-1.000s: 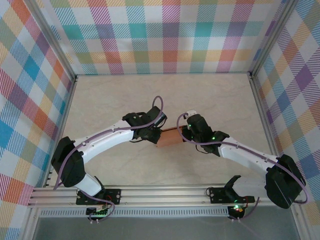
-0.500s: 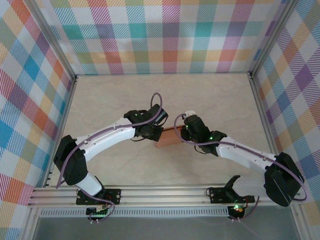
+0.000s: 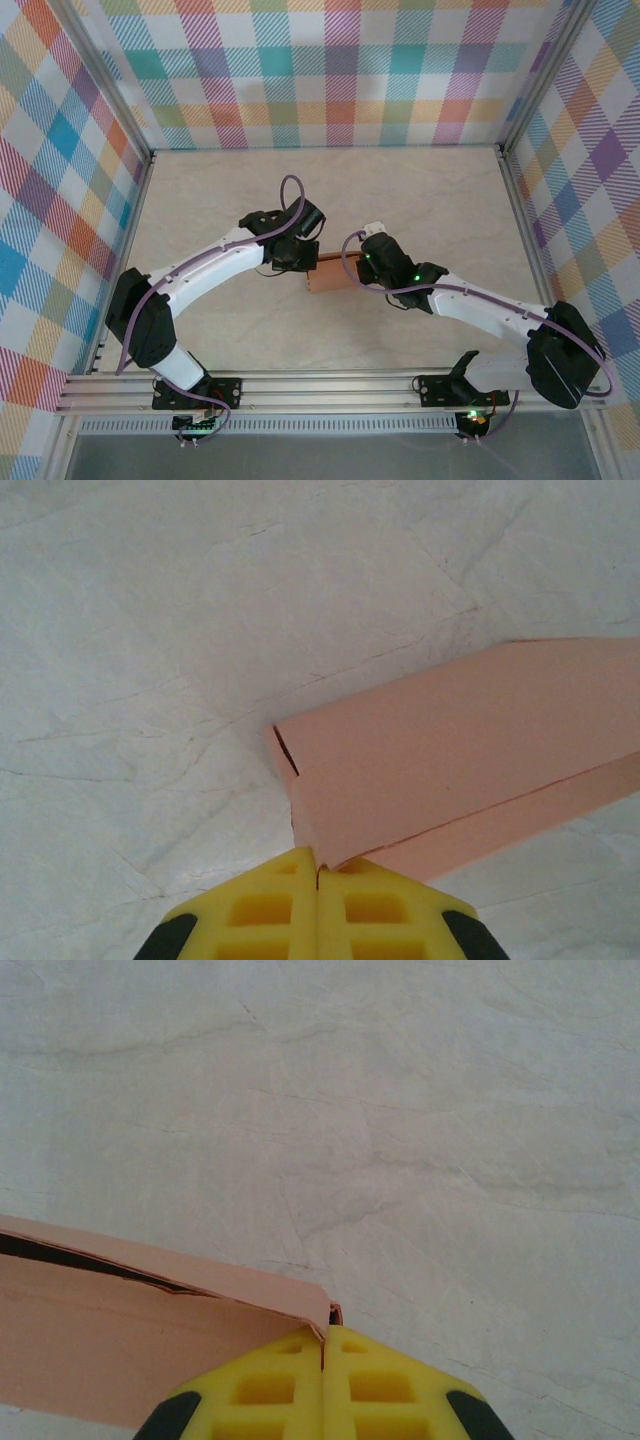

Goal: Fold the paper box

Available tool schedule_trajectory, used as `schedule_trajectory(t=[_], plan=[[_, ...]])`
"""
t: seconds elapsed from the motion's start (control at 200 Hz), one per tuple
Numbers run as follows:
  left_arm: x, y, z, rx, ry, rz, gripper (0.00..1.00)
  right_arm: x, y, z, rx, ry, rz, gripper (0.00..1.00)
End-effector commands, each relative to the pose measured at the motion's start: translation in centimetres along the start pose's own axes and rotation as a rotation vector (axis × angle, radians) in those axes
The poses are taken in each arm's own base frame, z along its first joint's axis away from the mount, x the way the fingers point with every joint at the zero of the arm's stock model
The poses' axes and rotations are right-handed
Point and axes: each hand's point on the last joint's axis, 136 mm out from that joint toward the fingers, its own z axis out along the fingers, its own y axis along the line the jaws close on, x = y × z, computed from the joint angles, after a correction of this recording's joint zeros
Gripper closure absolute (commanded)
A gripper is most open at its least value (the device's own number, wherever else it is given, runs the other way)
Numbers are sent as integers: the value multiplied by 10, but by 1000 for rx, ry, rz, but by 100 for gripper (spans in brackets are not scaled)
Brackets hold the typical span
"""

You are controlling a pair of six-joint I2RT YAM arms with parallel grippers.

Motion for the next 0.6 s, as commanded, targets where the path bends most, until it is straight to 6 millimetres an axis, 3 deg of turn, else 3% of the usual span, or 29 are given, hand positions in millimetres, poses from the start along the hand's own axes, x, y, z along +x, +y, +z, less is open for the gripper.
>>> schedule_trajectory(t=[0.0,0.595], plan=[[-17,-17,-15,104,-40,-91,100,30,6,5,-14,113,-62,100],[-30,-20,-12,211,-36,-284,100,33,8,8,-12,113,-66,100]])
